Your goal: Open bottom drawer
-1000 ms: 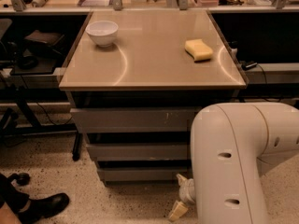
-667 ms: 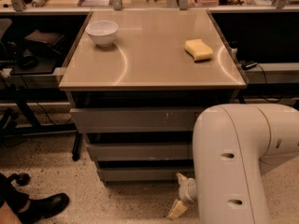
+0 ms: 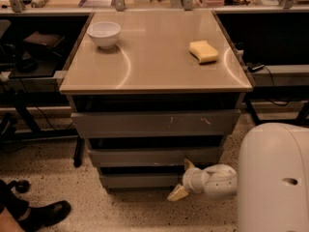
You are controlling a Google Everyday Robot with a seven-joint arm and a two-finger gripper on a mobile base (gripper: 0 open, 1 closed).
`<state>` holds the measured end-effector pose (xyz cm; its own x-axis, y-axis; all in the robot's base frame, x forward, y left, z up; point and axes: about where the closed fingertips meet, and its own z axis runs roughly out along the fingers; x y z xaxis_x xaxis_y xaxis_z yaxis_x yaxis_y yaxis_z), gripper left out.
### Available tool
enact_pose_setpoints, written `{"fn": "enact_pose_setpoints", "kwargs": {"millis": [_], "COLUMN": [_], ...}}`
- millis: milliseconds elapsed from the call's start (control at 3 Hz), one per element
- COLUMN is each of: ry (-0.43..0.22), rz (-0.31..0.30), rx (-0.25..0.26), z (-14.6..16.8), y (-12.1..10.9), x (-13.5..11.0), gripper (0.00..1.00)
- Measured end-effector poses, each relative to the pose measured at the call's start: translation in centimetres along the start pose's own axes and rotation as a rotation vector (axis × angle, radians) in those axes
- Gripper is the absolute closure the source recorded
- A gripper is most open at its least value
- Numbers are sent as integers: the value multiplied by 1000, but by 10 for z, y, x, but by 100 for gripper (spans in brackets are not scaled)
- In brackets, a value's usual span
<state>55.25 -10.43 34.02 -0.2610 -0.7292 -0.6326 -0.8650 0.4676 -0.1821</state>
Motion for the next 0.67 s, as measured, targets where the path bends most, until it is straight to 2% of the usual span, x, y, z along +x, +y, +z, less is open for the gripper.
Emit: {"fn": "enact_pose_setpoints", "kwargs": {"millis": [333,667], "ry": [-5,-3], "rz": [4,-3], "rx": [23,16], "z": [-1,4], "y": [-7,-3], "x": [-1,0], "gripper": [0,0]}}
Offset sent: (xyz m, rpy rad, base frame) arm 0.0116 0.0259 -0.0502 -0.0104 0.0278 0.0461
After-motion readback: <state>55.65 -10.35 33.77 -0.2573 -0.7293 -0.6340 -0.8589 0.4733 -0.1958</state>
